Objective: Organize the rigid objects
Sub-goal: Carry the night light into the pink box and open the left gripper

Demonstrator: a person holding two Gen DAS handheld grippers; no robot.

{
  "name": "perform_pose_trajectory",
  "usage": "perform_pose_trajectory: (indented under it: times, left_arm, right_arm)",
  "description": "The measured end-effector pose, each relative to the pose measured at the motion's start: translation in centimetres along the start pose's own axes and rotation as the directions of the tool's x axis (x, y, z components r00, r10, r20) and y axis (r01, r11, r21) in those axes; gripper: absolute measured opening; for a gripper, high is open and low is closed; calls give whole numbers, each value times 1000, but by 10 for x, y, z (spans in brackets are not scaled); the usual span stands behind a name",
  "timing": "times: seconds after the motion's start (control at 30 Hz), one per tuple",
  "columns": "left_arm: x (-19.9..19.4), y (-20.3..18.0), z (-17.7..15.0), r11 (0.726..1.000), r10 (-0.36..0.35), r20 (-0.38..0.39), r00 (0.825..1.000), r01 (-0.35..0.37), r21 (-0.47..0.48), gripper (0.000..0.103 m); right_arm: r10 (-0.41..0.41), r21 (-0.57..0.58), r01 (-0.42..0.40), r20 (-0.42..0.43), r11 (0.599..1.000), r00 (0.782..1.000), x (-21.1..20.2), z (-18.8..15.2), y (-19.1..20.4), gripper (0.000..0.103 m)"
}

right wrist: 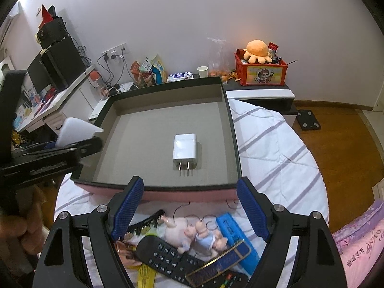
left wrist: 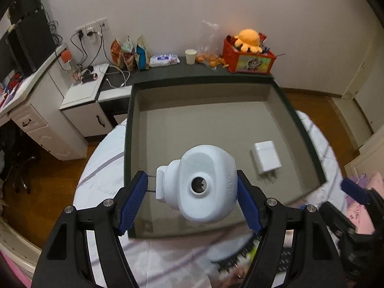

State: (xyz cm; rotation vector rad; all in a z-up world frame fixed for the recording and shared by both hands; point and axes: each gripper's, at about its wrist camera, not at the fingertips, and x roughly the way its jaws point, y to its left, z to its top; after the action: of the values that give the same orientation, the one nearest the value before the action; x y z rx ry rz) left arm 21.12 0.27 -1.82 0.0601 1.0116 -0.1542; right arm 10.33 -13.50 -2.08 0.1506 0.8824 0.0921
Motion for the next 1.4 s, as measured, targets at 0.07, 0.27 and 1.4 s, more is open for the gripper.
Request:
perform_pose_trajectory:
  times: [0.07,0.27,1.4]
  left_arm:
    - [19,3,1,1000,7,-32,999,-7,-7,74]
    - [59,6,-6,1000,24,-119,993,-26,-14,74]
    - [-55,17,-95,995,101,55,993,-99,-25,103]
  right_arm:
    - [3,2,-3,-8,1000,1000,5,3,-2,81]
    - [-7,8,8,-38,1000,999,22,5,-6,81]
    - [-1,-72,0,-16,997,1000,-29,-48,30,81]
